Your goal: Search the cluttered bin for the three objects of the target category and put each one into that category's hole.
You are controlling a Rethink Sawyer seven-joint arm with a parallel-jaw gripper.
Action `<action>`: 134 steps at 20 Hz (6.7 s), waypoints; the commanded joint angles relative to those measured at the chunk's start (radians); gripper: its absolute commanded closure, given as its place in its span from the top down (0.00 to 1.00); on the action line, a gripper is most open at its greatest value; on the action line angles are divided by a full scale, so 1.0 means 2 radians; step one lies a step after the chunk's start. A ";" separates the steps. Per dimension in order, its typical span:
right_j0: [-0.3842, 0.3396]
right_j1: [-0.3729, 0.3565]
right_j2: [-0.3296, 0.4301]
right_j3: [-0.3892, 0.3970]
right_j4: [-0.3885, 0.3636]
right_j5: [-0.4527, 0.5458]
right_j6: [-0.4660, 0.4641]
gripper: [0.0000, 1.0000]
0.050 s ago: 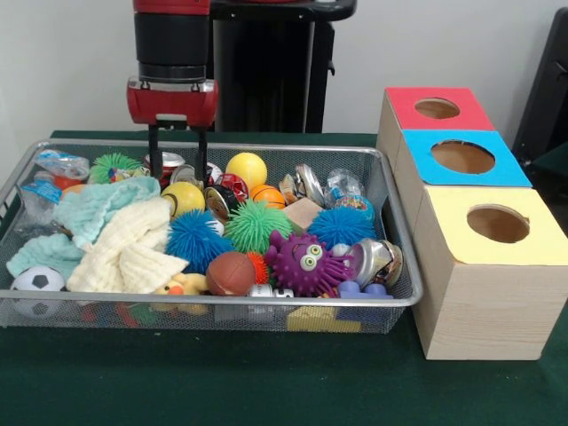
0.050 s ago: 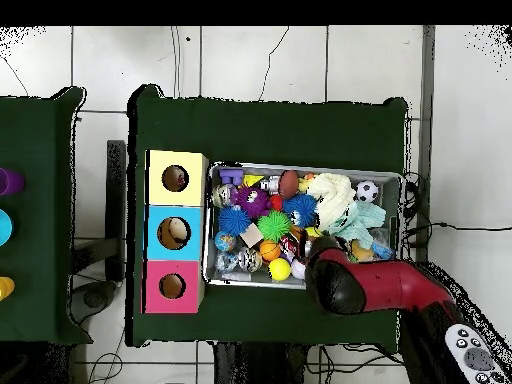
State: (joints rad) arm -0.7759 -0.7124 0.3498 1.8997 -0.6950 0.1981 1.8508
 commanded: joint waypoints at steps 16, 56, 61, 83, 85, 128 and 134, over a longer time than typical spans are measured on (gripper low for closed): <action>-0.086 0.055 0.097 -0.048 -0.035 0.059 -0.083 1.00; -0.102 -0.036 0.088 0.077 -0.072 0.021 -0.025 1.00; -0.113 -0.031 0.097 0.076 -0.076 0.028 -0.031 1.00; -0.165 0.015 0.128 0.055 -0.114 0.020 -0.048 1.00; -0.165 0.018 0.127 0.052 -0.117 0.019 -0.045 1.00; -0.168 0.079 0.116 0.010 -0.148 -0.004 -0.039 1.00; -0.173 0.048 0.133 0.027 -0.126 0.019 -0.049 1.00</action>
State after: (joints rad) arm -1.1271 -0.5910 0.5467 2.0146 -0.9407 0.1242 1.8508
